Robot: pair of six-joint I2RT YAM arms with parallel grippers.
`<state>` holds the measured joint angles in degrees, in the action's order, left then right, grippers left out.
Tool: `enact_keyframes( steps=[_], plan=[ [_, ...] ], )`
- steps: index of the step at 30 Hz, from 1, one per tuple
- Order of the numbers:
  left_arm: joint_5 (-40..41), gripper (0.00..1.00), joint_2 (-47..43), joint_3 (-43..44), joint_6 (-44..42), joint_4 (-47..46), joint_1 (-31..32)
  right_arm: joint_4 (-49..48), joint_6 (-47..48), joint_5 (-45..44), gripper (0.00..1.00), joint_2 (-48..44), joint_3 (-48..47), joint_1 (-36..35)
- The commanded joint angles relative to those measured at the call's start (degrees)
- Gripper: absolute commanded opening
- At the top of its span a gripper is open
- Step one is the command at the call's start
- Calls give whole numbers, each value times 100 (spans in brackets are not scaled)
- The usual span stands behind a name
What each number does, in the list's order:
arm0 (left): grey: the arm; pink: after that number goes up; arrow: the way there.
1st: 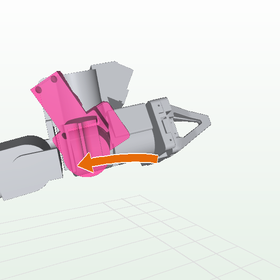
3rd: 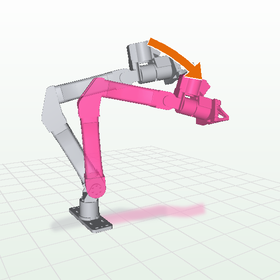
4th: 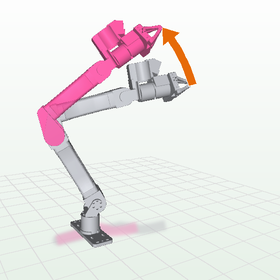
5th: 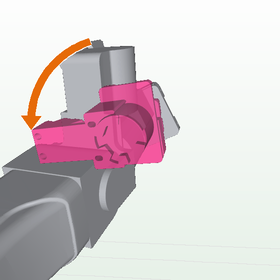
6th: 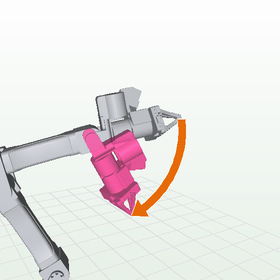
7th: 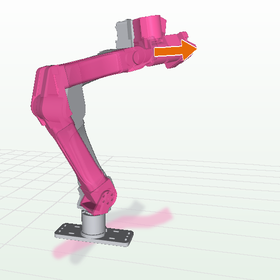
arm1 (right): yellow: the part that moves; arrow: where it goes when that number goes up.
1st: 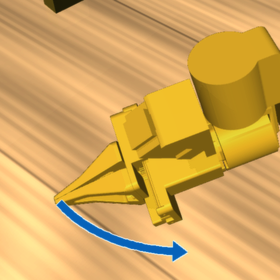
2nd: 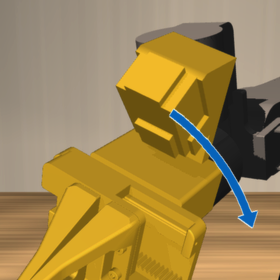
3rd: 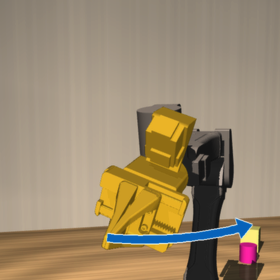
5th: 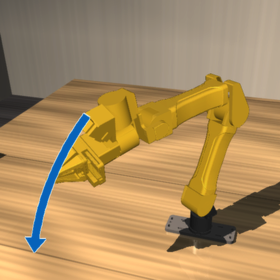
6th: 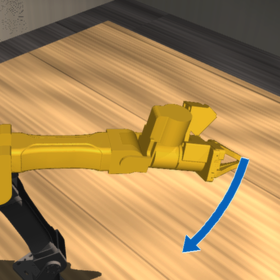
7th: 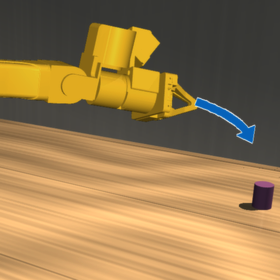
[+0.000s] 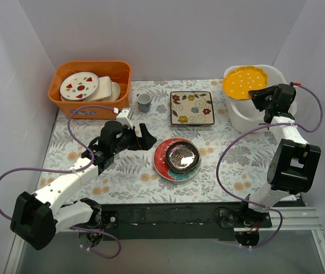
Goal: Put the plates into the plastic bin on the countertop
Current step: Place the plate in the plastic bin.
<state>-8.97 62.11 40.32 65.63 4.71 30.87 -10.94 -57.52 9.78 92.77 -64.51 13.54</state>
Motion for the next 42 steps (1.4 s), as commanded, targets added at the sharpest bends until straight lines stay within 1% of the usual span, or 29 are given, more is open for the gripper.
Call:
enact_keyframes(
  steps=[1, 7, 14, 28, 42],
  plan=[
    [36, 98, -129, -59, -23, 12, 15, -1586, -357, -616, 1, -742, 26, 43],
    [10, 98, -111, -85, -15, -14, 15, -1964, -419, -1241, 1, -989, 430, 52],
    [-43, 98, -102, -103, -15, -40, 15, -1982, -383, -1391, 1, -796, 352, 43],
    [-17, 98, -67, -112, -23, -23, 24, -1798, -269, -1251, 1, 100, -299, 35],
    [-17, 98, 56, -112, -32, -31, 24, -1798, -84, -1154, 1, 584, -185, 35]
  ],
)
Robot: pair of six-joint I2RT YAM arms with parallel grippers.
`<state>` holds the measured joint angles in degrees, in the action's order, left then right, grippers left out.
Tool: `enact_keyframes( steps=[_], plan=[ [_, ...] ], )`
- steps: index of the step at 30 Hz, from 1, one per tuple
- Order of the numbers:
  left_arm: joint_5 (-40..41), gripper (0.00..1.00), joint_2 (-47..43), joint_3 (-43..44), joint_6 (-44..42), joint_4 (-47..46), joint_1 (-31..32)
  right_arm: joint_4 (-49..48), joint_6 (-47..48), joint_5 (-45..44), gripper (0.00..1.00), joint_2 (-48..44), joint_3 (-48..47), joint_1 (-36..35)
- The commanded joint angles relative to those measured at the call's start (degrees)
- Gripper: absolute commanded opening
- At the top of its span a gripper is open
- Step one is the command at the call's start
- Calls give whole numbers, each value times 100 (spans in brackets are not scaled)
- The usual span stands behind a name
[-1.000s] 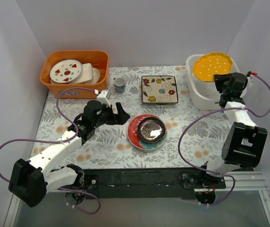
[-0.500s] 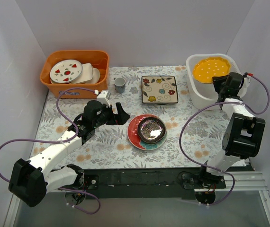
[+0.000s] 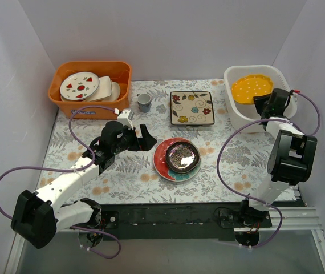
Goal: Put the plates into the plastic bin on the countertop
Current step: Place the plate in the plastic bin.
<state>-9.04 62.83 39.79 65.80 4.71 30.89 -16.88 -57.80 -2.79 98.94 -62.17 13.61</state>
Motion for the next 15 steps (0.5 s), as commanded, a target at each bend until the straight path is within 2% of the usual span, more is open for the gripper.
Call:
enact_keyframes(
  steps=[1, 15],
  plan=[
    [-10, 98, -25, -68, -41, -32, 31, -1212, -47, 120, 1, 3, -419, 28],
    [-28, 98, 107, -68, -50, -14, 57, -1195, 6, 243, 1, 460, -401, 28]
  ],
)
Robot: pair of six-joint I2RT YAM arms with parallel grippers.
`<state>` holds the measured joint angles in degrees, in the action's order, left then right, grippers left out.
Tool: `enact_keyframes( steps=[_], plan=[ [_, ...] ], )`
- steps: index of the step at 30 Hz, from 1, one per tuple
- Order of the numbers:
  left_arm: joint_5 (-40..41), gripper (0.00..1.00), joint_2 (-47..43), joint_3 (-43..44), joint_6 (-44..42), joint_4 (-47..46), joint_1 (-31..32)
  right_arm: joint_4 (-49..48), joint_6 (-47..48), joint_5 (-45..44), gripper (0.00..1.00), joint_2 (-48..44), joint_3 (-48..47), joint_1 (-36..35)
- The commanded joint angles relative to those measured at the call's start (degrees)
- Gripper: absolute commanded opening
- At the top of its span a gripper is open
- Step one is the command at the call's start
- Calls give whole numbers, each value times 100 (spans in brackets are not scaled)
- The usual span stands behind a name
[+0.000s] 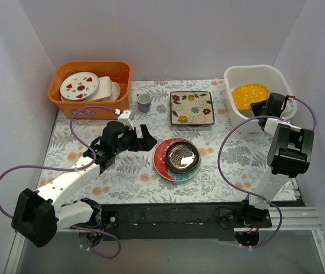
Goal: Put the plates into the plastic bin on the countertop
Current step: Place the plate in the plastic bin.
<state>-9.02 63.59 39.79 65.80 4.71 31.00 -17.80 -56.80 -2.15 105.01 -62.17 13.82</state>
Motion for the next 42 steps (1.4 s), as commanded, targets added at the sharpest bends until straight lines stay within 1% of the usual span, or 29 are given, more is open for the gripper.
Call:
enact_keyframes(
  steps=[1, 4, 5, 7, 8, 16, 19, 20, 22, 23, 26, 31, 33, 38, 42],
  plan=[
    [-30, 98, 39, -59, -50, -14, 46, -1085, -77, 171, 1, -122, -401, 6],
    [-48, 98, 66, -50, -50, -14, 46, -954, -42, 171, 8, -86, -410, 6],
    [-39, 98, 74, -42, -50, -23, 46, -918, -33, 171, 13, -77, -410, 6],
    [-39, 98, 74, -42, -50, -23, 55, -883, -25, 171, 18, -86, -375, 6],
    [-39, 98, 74, -50, -50, -23, 55, -883, -7, 337, 21, -104, -322, 6],
    [-56, 98, 57, -42, -41, -23, 72, -804, 81, 496, 32, -209, -137, 6],
    [-65, 98, 74, -42, -50, -23, 64, -716, 142, 602, 39, -209, -172, 6],
    [-65, 98, 74, -42, -50, -14, 64, -585, 160, 611, 44, -200, -199, 15],
    [-65, 98, 57, -42, -50, -14, 72, -479, 212, 663, 48, -200, -287, 6],
    [-65, 98, 48, -59, -41, -23, 81, -418, 239, 672, 53, -192, -304, 6],
    [-39, 98, 57, -50, -58, -23, 81, -294, 292, 681, 59, -227, -296, 6],
    [-39, 98, 39, -59, -58, -23, 90, -119, 432, 628, 67, -358, -252, 6],
    [-30, 98, 39, -59, -58, -23, 90, -5, 573, 585, 69, -490, -252, -2],
    [-30, 98, 39, -59, -50, -31, 99, 320, 854, 383, 77, -894, -216, -47],
    [-74, 98, 39, -50, -50, -40, 99, 523, 1030, 277, 81, -1044, -217, -46]
  ],
)
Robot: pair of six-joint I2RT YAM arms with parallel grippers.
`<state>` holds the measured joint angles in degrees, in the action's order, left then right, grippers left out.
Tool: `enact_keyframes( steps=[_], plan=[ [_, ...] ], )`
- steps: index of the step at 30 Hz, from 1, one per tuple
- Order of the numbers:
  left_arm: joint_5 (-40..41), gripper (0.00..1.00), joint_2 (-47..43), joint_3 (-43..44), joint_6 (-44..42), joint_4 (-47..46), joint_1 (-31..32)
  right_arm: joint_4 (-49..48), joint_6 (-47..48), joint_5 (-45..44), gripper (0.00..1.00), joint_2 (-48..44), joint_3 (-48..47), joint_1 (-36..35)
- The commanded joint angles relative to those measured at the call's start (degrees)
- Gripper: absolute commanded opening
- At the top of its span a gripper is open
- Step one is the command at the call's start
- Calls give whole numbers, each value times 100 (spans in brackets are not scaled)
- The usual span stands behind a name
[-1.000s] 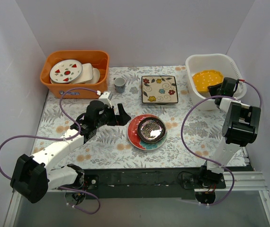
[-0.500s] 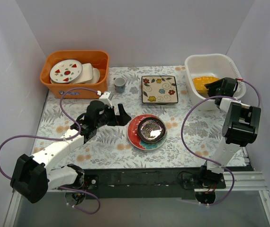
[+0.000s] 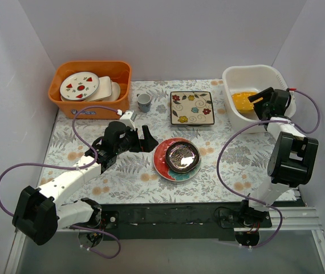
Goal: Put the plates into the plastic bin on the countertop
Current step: Place the plate in the plastic bin.
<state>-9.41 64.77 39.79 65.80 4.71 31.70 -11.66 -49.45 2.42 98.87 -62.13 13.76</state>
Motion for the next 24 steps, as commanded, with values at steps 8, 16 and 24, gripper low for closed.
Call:
enact_keyframes(
  steps=[8, 16, 24],
  plan=[
    [1, 98, -132, -68, -59, -32, 38, 94, 524, -400, 89, -755, -1, -49],
    [27, 98, -123, -42, -76, 4, 38, 102, 770, -479, 90, -1080, 122, -49],
    [9, 98, -79, 64, -94, 118, 38, 199, 1016, -295, 89, -1168, -141, -58]
  ],
)
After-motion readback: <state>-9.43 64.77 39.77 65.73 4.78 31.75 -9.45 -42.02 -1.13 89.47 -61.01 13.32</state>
